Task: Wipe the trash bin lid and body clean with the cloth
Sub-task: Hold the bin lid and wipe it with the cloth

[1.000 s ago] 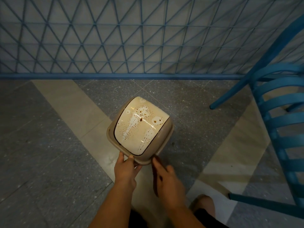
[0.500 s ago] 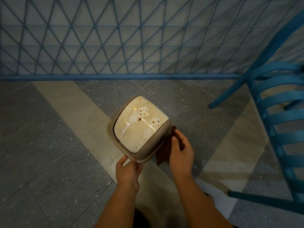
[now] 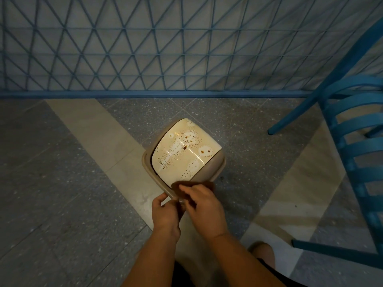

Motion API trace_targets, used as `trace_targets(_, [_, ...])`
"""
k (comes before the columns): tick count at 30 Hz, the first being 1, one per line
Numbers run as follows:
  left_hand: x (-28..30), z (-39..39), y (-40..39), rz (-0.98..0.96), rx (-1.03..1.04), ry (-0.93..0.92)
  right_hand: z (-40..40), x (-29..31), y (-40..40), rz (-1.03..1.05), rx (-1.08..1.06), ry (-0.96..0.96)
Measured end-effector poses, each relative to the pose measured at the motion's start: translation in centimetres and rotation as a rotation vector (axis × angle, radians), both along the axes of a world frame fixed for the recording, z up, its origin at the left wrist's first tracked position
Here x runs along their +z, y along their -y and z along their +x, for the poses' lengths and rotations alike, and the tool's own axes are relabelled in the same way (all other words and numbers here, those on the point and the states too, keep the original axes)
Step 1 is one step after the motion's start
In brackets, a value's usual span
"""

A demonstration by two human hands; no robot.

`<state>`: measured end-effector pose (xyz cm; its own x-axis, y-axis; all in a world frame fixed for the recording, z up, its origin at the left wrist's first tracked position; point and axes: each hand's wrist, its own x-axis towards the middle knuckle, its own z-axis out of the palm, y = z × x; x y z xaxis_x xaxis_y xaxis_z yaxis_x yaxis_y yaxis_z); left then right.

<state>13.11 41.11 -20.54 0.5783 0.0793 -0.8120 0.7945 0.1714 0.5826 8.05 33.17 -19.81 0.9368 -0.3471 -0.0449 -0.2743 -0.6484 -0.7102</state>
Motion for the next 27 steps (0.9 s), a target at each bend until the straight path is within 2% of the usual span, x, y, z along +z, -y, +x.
trace_targets(6, [-0.2,0.2,-0.1,0.014,0.020,-0.011,0.9,1.2,3.0,0.056,-0.240,0.160])
trace_targets(11, [-0.3,0.0,-0.2,-0.008,0.021,0.005,-0.7,-1.3,1.3,-0.004,-0.060,0.163])
trace_targets(16, [0.2,-0.1,-0.2,-0.044,0.037,0.019,-0.9,-2.8,1.0,-0.092,0.138,0.068])
trace_targets(19, [0.2,-0.1,-0.1,-0.047,0.047,0.018,-1.1,-2.5,1.8,-0.140,0.163,0.076])
trace_targets(23, [-0.6,0.3,-0.1,0.019,0.031,0.003,-0.6,-0.4,3.6,-0.085,-0.058,0.192])
trace_targets(27, [-0.8,0.3,-0.3,0.031,0.012,0.000,1.6,1.7,5.6,0.166,-0.486,0.216])
